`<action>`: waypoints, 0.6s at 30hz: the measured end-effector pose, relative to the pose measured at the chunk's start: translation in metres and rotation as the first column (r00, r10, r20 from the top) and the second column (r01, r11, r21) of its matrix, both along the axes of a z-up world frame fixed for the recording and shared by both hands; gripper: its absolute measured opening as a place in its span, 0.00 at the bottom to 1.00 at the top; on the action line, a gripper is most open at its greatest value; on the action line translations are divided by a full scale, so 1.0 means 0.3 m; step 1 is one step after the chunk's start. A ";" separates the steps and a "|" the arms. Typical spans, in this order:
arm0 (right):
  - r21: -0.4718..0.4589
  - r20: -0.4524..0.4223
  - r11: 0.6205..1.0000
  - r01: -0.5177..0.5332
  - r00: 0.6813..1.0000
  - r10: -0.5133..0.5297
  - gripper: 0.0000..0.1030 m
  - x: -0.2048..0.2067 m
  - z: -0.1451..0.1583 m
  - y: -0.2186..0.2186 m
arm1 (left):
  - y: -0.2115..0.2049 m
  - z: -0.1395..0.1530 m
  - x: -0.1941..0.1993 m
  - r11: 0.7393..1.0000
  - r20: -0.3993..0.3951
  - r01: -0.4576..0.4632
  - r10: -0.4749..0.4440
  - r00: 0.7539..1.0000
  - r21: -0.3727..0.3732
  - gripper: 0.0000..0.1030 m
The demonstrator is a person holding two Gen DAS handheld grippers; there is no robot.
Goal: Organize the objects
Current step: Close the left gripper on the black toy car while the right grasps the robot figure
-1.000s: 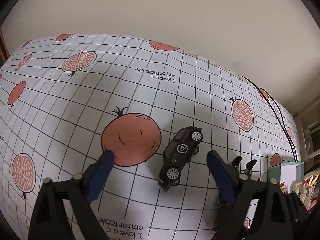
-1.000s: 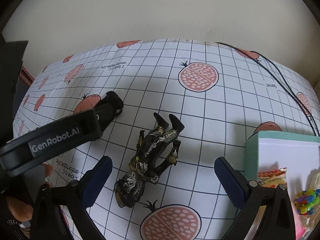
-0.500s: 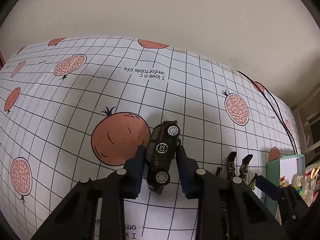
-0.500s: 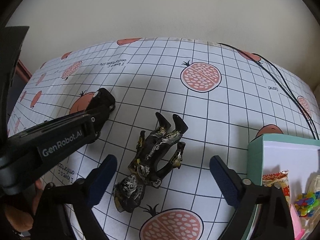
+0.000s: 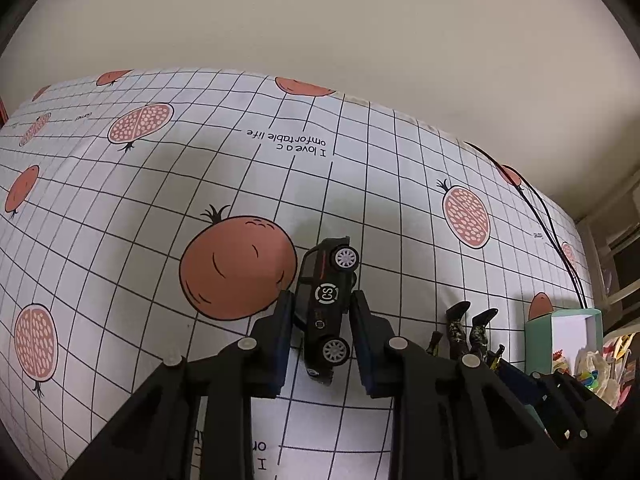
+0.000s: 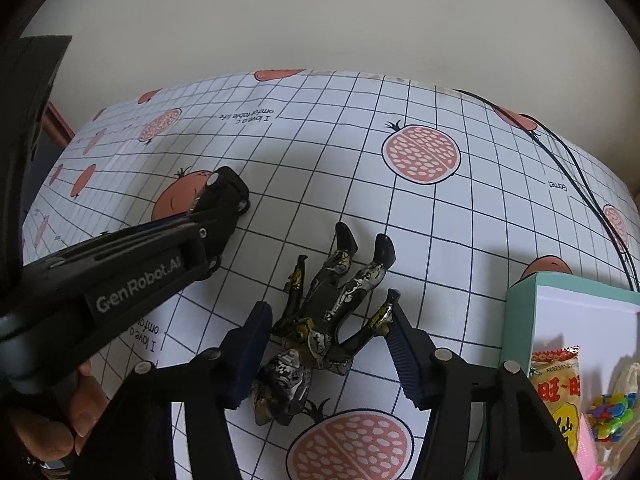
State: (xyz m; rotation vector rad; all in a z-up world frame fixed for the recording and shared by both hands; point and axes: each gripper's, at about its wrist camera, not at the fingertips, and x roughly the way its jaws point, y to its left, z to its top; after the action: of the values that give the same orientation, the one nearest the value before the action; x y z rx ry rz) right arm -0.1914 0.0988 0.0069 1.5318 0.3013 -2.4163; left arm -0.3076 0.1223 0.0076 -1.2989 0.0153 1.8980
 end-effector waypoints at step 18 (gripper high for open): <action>-0.023 -0.017 1.000 0.000 1.000 0.000 0.58 0.113 0.112 0.051 | -0.078 0.067 0.070 0.999 0.021 -0.030 0.029 0.999 0.022 0.27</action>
State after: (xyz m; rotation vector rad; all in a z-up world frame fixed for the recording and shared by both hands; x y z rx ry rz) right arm -0.1573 0.1140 0.0406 1.5024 0.2764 -2.4255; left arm -0.2866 0.0988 0.0278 -1.3105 -0.0362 1.9042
